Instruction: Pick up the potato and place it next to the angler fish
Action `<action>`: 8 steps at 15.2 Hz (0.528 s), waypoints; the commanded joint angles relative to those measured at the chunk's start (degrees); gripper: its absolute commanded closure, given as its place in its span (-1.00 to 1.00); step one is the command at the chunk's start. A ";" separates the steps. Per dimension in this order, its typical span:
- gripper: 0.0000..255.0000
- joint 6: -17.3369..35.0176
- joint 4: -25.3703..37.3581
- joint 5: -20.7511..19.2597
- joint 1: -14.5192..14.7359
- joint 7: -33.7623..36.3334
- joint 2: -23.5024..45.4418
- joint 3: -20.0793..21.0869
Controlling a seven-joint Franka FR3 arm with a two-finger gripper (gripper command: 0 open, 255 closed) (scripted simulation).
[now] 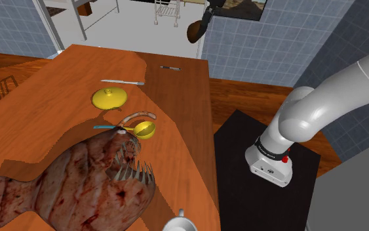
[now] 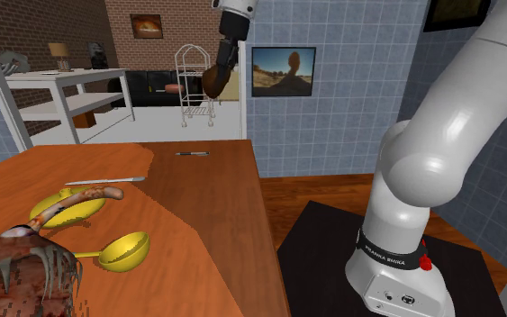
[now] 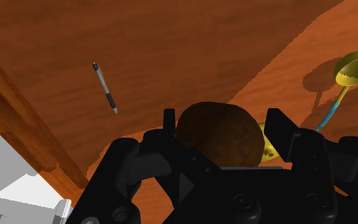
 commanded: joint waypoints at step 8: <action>1.00 -0.74 -11.11 0.30 1.63 10.45 -13.28 8.66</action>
